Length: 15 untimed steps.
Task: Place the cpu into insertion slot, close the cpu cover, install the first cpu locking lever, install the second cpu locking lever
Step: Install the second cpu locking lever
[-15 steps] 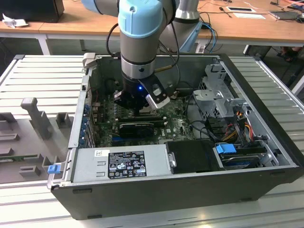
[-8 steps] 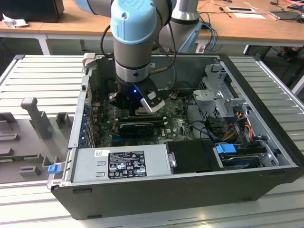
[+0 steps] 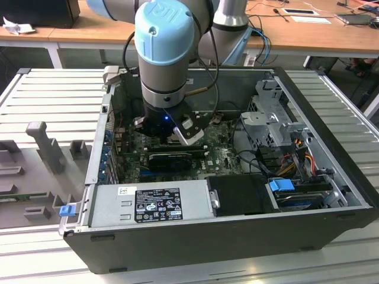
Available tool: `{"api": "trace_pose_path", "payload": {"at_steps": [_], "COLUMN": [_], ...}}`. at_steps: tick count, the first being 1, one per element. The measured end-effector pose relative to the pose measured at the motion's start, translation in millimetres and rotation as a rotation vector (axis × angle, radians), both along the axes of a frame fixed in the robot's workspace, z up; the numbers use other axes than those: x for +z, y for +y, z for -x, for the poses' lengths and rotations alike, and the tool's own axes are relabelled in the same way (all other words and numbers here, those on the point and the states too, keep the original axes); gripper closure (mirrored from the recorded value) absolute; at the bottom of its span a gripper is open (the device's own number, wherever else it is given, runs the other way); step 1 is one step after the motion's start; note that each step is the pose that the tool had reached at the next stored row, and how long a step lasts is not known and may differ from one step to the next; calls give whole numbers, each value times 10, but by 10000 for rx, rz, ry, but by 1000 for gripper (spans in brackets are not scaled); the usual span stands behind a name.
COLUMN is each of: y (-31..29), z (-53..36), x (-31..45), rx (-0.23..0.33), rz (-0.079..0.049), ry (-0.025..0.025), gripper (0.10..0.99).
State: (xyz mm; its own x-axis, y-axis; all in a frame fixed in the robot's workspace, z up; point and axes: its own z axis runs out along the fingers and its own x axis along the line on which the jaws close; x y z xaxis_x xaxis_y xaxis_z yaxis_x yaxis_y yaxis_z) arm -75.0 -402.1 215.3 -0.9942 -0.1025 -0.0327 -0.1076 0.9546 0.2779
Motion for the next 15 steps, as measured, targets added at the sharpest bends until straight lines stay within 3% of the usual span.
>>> {"api": "trace_pose_path", "payload": {"at_steps": [4, 7, 10, 12, 15], "y": [-66, -72, -73, -73, -73], "z": [0, 1, 2, 7, 15], "x": [-14, -23, -118, -136, -158], "rx": [-28, -43, -42, -41, -42], "rz": [-85, -110, -153, -187, -333], "ry": [0, -2, 0, 0, 0], "gripper": [980, 980, 980, 980, 980]}}
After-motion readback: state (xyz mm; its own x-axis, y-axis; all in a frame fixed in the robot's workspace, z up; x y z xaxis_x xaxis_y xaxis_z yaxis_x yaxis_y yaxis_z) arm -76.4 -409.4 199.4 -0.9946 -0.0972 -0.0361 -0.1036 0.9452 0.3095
